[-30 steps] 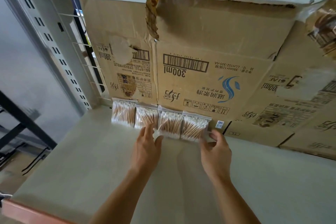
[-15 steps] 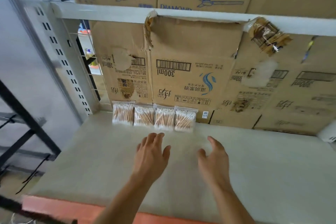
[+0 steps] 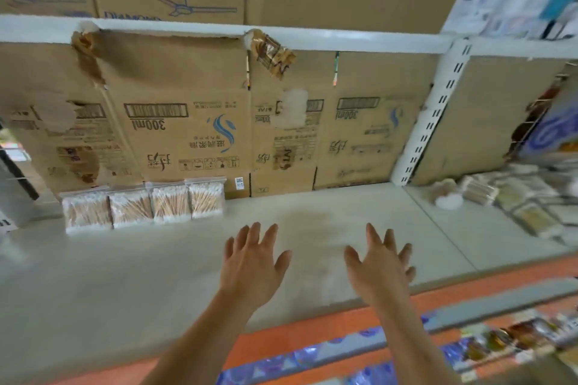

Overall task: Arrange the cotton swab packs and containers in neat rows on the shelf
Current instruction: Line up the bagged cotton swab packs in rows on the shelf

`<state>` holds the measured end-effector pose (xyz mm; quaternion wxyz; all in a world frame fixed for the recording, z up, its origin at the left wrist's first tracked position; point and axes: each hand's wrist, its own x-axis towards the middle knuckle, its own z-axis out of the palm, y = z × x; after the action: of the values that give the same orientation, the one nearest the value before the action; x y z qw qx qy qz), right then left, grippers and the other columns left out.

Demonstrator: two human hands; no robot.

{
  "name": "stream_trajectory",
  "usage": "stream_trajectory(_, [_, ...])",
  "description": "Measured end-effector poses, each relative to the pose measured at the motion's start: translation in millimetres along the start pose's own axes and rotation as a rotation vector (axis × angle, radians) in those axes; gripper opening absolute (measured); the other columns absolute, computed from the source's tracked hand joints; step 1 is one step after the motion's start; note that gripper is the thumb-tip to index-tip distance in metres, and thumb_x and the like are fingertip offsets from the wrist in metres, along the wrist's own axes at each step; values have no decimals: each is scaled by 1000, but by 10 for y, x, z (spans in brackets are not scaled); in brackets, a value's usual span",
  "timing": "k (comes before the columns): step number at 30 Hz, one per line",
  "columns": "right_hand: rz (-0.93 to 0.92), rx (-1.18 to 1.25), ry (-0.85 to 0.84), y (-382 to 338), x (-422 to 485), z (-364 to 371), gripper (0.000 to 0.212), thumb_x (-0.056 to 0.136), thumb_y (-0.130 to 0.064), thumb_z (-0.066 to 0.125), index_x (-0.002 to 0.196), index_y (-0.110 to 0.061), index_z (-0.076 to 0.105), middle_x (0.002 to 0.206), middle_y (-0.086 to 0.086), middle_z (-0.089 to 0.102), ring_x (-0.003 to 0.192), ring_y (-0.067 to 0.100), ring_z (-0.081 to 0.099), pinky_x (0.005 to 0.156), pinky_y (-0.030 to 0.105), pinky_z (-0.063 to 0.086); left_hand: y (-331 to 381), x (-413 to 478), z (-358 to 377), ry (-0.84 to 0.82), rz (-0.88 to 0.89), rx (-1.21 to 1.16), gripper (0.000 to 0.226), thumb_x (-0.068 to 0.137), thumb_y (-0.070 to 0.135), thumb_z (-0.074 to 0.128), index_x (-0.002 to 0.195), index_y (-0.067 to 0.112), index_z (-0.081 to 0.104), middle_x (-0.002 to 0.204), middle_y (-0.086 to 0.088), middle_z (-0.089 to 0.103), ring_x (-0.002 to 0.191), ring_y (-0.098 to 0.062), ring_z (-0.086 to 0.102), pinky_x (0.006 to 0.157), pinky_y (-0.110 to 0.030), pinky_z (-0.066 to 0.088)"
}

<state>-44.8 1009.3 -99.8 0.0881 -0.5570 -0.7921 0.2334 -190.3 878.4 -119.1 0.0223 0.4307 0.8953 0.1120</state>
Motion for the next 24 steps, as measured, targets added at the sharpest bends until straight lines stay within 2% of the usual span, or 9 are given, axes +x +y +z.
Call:
stream_trajectory(3, [23, 58, 33, 434, 128, -284, 64, 96, -46, 41, 152, -30, 14, 162, 4, 0, 145, 38, -9, 114, 57, 5, 477, 119, 87, -13, 45, 3, 64, 94, 61, 19, 149, 29, 17, 155, -2, 19, 143, -23, 14, 116, -41, 14])
stream_trajectory(6, [81, 48, 71, 970, 332, -618, 63, 97, -46, 39, 152, -30, 13, 162, 4, 2, 146, 37, -7, 115, 55, 4, 1119, 206, 251, -10, 72, -25, 86, 76, 69, -4, 149, 30, 20, 155, -1, 22, 143, -22, 18, 115, -40, 15])
stream_trajectory(8, [118, 52, 89, 1370, 508, -874, 63, 97, -46, 39, 152, -30, 12, 162, 4, 3, 146, 37, -5, 115, 55, 6, 1634, 263, 390, -31, 94, -39, 93, 70, 68, -9, 148, 29, 22, 154, -1, 24, 142, -22, 19, 115, -40, 16])
stream_trajectory(12, [145, 81, 121, 2188, 879, -1346, 63, 97, -45, 40, 152, -25, 16, 161, 8, 8, 146, 38, 0, 117, 53, 11, 2669, 396, 621, -80, 171, -46, 64, 93, 59, 19, 149, 28, 19, 154, -2, 21, 143, -22, 16, 115, -40, 13])
stream_trajectory(14, [121, 73, 126, 2569, 1021, -1523, 65, 97, -46, 39, 152, -22, 17, 160, 9, 12, 147, 34, 2, 118, 51, 8, 3096, 467, 716, -99, 202, -57, 59, 97, 54, 27, 149, 27, 19, 155, -3, 19, 143, -23, 14, 116, -41, 12])
stream_trajectory(19, [52, 156, 101, 3180, 1147, -1908, 65, 99, -41, 41, 153, -17, 15, 161, 9, 12, 148, 25, 2, 120, 43, 7, 3753, 598, 856, -104, 214, -67, 58, 97, 52, 30, 149, 27, 20, 153, -4, 23, 142, -23, 17, 115, -39, 15])
stream_trajectory(24, [-36, 160, 44, 3420, 1321, -2113, 62, 100, -36, 41, 153, -14, 15, 159, 4, 18, 147, 18, 10, 120, 37, 9, 3981, 785, 906, -78, 172, -64, 60, 95, 54, 32, 147, 25, 25, 151, -5, 27, 140, -23, 22, 111, -38, 21])
